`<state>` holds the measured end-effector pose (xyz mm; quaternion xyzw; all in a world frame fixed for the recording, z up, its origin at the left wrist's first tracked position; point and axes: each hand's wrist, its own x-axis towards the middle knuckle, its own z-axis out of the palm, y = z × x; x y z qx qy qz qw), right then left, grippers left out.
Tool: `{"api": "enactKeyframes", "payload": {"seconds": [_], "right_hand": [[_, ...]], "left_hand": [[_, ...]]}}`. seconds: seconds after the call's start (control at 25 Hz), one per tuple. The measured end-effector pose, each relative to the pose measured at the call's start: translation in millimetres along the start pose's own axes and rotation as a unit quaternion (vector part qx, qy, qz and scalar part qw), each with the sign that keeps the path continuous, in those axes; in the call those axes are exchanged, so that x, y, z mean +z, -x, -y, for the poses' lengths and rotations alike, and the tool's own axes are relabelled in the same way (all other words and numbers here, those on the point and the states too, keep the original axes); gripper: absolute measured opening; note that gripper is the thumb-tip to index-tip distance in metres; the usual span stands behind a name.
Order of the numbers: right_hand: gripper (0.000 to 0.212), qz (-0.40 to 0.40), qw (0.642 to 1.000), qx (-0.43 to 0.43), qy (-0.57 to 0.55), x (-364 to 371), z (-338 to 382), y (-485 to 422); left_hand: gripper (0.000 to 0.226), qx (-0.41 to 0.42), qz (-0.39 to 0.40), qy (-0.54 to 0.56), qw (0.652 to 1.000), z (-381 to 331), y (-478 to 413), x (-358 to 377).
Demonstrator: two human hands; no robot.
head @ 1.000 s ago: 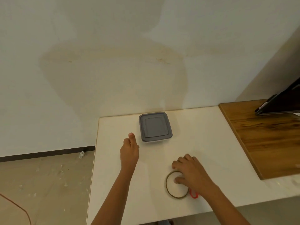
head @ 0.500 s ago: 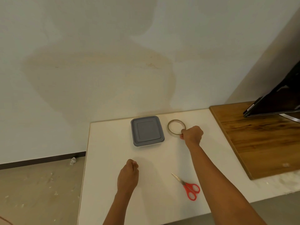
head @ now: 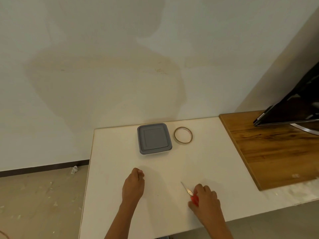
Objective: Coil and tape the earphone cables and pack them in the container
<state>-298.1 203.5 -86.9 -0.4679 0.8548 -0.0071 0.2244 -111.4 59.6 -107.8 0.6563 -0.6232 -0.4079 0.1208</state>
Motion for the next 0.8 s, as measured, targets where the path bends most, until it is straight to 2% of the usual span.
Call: {"api": "enactKeyframes", "payload": {"seconds": [0.08, 0.16, 0.24, 0.32, 0.44, 0.6, 0.72, 0.8], "right_hand": [[0.018, -0.025, 0.995, 0.014, -0.095, 0, 0, -6], [0.019, -0.095, 0.976, 0.044, -0.192, -14, -2, -34], [0.027, -0.192, 0.953, 0.086, -0.217, -36, -4, -81], [0.035, -0.239, 0.939, 0.14, -0.205, -59, -1, -134], [0.044, -0.228, 0.939, 0.186, -0.179, -77, 7, -195], [0.045, -0.187, 0.952, 0.188, -0.149, -65, 14, -215], [0.048, -0.231, 0.946, 0.174, -0.148, -65, 14, -199], [0.045, -0.272, 0.938, 0.132, -0.169, -55, 9, -163]], "left_hand": [[0.024, -0.004, 0.006, 0.01, 1.0, 0, 1, -1], [0.025, 0.0, 0.007, 0.014, 1.0, 0, 0, -2], [0.025, 0.005, 0.004, 0.011, 1.0, 1, 0, -1], [0.024, 0.009, -0.005, 0.009, 1.0, 2, 0, 1], [0.025, 0.014, -0.016, 0.008, 1.0, 4, -3, 4], [0.027, 0.021, -0.018, -0.007, 1.0, 6, -1, 6], [0.026, 0.013, -0.013, 0.014, 1.0, 2, -4, 2], [0.024, 0.0, 0.014, 0.04, 0.999, -1, 5, 0]]}}
